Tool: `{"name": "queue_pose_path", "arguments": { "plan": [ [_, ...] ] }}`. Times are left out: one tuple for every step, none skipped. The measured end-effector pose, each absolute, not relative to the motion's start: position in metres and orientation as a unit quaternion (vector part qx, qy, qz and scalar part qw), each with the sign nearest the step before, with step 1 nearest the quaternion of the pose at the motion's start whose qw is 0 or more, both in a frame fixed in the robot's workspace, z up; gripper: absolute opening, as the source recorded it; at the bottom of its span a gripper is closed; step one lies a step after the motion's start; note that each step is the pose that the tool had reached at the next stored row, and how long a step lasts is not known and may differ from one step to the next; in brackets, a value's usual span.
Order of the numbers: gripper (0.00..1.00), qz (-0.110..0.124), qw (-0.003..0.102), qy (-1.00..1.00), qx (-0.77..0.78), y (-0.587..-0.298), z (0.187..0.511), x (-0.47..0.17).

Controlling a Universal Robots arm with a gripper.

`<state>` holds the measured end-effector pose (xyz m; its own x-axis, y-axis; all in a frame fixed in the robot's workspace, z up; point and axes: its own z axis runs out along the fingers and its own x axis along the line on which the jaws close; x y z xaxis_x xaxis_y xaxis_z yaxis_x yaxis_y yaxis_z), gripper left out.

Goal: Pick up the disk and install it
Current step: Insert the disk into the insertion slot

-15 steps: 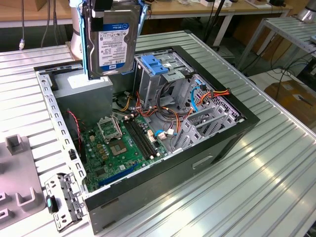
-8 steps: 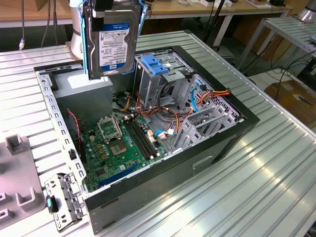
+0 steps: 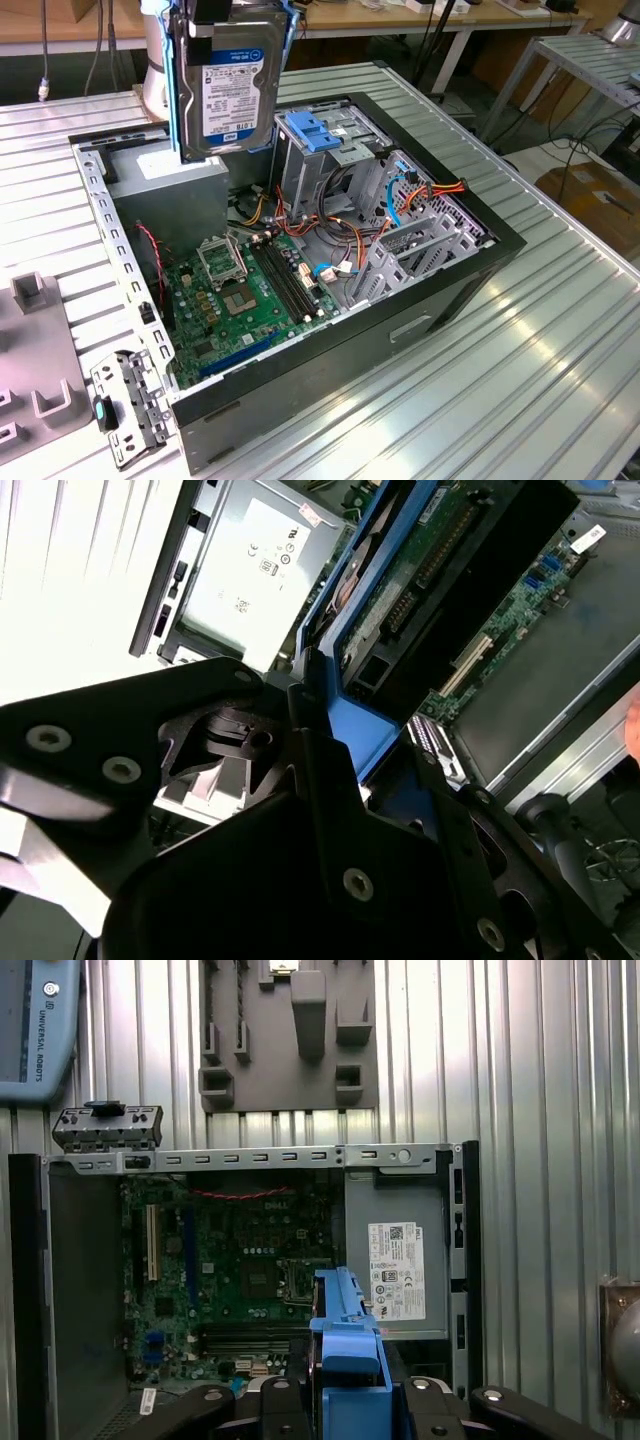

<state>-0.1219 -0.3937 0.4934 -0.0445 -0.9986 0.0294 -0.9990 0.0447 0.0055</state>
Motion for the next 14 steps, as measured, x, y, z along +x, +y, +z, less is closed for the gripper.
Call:
{"name": "queue_pose_path", "arguments": {
  "plan": [
    [0.37,0.008,0.012,-0.723,0.691,-0.395,0.493,-0.122],
    [0.37,0.008,0.012,-0.723,0.691,-0.396,0.493,-0.122],
    [0.37,0.008,0.013,-0.723,0.691,-0.397,0.493,-0.122],
    [0.37,0.008,0.012,-0.723,0.691,-0.398,0.493,-0.122],
    [0.37,0.008,0.012,-0.723,0.691,-0.399,0.493,-0.122],
    [0.37,0.008,0.012,-0.723,0.691,-0.4,0.493,-0.122],
    [0.37,0.008,0.012,-0.723,0.691,-0.401,0.493,-0.122],
    [0.37,0.008,0.012,-0.723,0.691,-0.402,0.493,-0.122],
    [0.37,0.008,0.012,-0.723,0.691,-0.403,0.493,-0.122],
    [0.37,0.008,0.012,-0.723,0.691,-0.404,0.493,-0.122],
    [0.37,0.008,0.012,-0.723,0.691,-0.405,0.493,-0.122],
    [0.37,0.008,0.012,-0.723,0.691,-0.407,0.493,-0.122],
    [0.37,0.008,0.012,-0.723,0.691,-0.407,0.493,-0.122],
    [0.37,0.008,0.012,-0.723,0.691,-0.408,0.493,-0.122]
  ]
}}
